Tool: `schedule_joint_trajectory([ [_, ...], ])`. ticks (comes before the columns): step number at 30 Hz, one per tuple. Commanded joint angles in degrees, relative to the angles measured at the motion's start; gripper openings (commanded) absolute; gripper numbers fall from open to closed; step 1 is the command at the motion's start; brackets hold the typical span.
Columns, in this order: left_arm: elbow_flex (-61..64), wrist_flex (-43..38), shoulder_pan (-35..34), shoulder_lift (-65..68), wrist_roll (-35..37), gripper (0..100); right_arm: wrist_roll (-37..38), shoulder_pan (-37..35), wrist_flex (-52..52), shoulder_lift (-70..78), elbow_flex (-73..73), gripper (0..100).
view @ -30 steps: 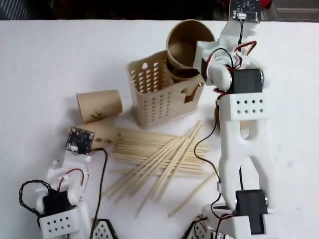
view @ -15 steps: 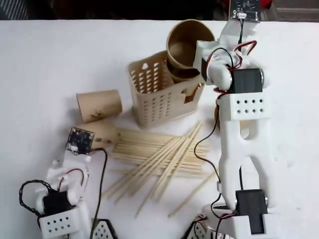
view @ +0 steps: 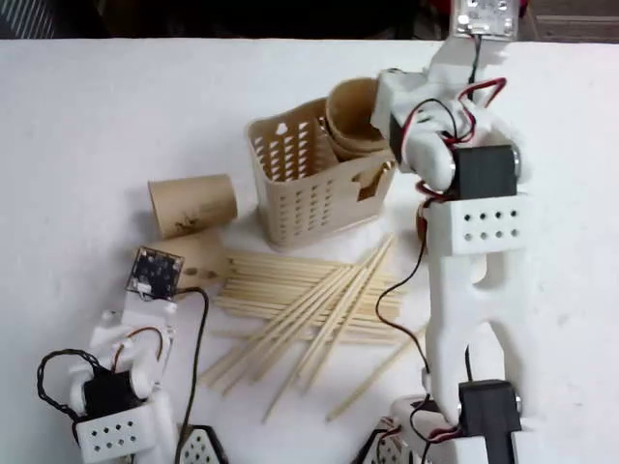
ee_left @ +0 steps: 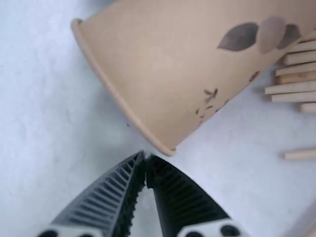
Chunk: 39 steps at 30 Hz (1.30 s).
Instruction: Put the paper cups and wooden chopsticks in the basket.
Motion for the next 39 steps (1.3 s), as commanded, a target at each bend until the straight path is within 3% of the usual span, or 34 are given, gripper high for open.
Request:
schedule_joint_trajectory([
  [1, -0.09, 0.26, -0.4, -0.4, -0.26, 3, 0.09, -1.89, -3.12, -0.04, -2.46, 22.2],
  [5, -0.09, 0.26, -0.4, -0.4, -0.26, 3, 1.93, 0.22, -0.57, 0.48, -2.46, 22.0],
  [9, -0.09, 0.26, -0.4, -0.4, -0.26, 3, 13.01, 4.09, 8.4, 0.48, -2.37, 22.0],
  [14, -0.09, 0.26, -0.4, -0.4, -0.26, 3, 20.04, 9.98, 17.98, 0.48, -2.2, 21.9],
  [16, -0.09, 0.26, -0.4, -0.4, -0.26, 3, 26.11, 12.0, 21.32, 0.48, -2.2, 22.1],
  [23, -0.09, 0.26, -0.4, -0.4, -0.26, 3, 36.75, 19.03, 25.27, 0.66, -1.67, 22.3],
  [29, -0.09, 0.26, -0.4, -0.4, -0.26, 3, 42.2, 19.3, 21.32, 0.48, 9.49, 22.4],
  [39, -0.09, 0.26, -0.4, -0.4, -0.26, 3, 45.54, 22.29, -0.75, -4.7, 35.6, 22.4],
])
